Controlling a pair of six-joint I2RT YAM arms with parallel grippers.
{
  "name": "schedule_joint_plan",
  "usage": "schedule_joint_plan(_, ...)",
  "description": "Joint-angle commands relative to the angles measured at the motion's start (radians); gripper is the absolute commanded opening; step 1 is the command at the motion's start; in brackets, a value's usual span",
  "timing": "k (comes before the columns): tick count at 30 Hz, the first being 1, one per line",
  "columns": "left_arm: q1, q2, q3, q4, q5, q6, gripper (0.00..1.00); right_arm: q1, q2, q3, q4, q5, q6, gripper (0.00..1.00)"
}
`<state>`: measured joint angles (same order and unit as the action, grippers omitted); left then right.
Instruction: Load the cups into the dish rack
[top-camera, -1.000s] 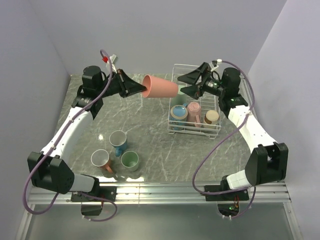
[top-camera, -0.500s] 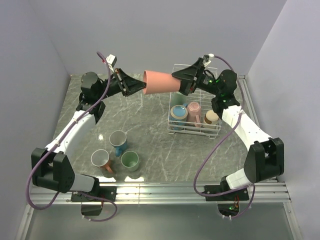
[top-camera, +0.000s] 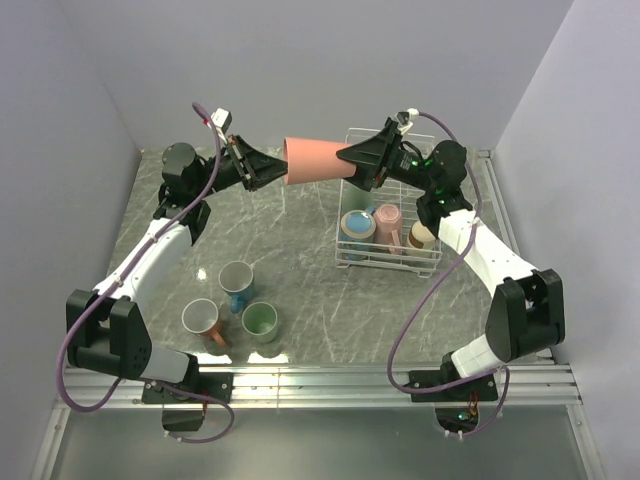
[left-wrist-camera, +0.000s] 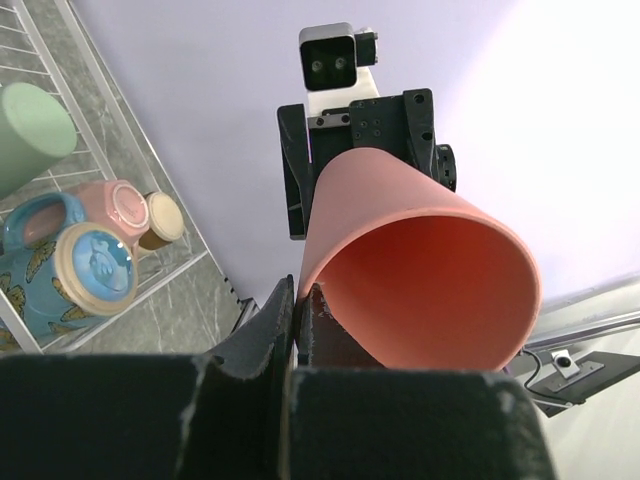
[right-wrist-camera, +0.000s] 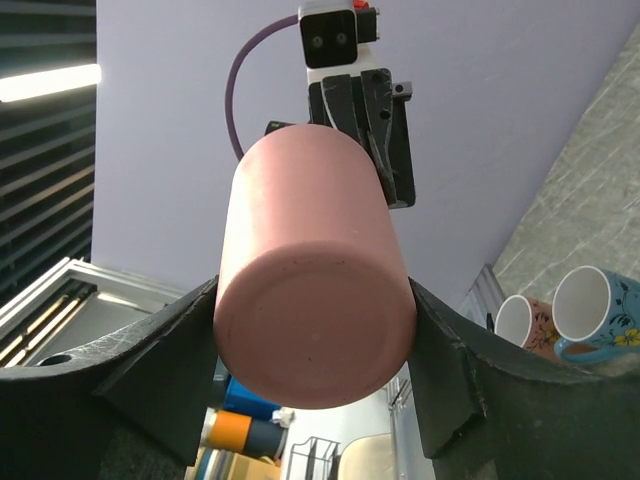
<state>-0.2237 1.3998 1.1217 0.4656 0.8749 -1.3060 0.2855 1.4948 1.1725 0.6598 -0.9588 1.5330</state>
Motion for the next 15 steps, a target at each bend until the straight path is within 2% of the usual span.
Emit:
schedule_joint_plan(1, 0.001, 0.002, 0.004, 0.027, 0.03, 0.017, 0.0, 0.004, 0.008, 0.042, 0.066, 0.0, 0.013, 0.35)
schedule_joint_plan(3, 0.001, 0.008, 0.012, -0.007, 0.041, 0.031, 0.03, 0.004, 0.012, 0.047, 0.073, -0.003, 0.018, 0.2)
schedule_joint_plan(4, 0.001, 0.01, 0.018, -0.031, 0.041, 0.065, 0.09, 0.003, 0.01, 0.049, 0.069, -0.003, 0.015, 0.17)
schedule_joint_plan(5, 0.001, 0.01, 0.027, -0.115, 0.036, 0.091, 0.24, 0.001, 0.009, 0.056, 0.066, -0.004, 0.01, 0.06)
schedule_joint_plan(6, 0.003, 0.002, 0.045, -0.157, 0.01, 0.144, 0.3, -0.006, 0.007, 0.061, 0.043, -0.009, 0.003, 0.01)
schedule_joint_plan(8, 0.006, -0.005, 0.059, -0.237, -0.014, 0.194, 0.48, -0.022, -0.001, 0.082, -0.004, -0.009, -0.049, 0.0)
schedule_joint_plan(9, 0.009, -0.008, 0.081, -0.346, -0.048, 0.223, 0.52, -0.048, -0.005, 0.093, -0.085, -0.009, -0.077, 0.0)
schedule_joint_plan(11, 0.009, -0.007, 0.127, -0.467, -0.095, 0.35, 0.56, -0.08, -0.004, 0.131, -0.175, -0.015, -0.167, 0.0)
schedule_joint_plan(12, 0.009, -0.008, 0.136, -0.614, -0.153, 0.426, 0.57, -0.123, -0.002, 0.144, -0.271, -0.017, -0.203, 0.0)
schedule_joint_plan(14, 0.01, -0.008, 0.164, -0.74, -0.232, 0.494, 0.59, -0.167, -0.001, 0.189, -0.398, 0.0, -0.345, 0.0)
schedule_joint_plan(15, 0.012, -0.015, 0.165, -0.781, -0.263, 0.52, 0.59, -0.189, 0.001, 0.205, -0.527, 0.011, -0.397, 0.0)
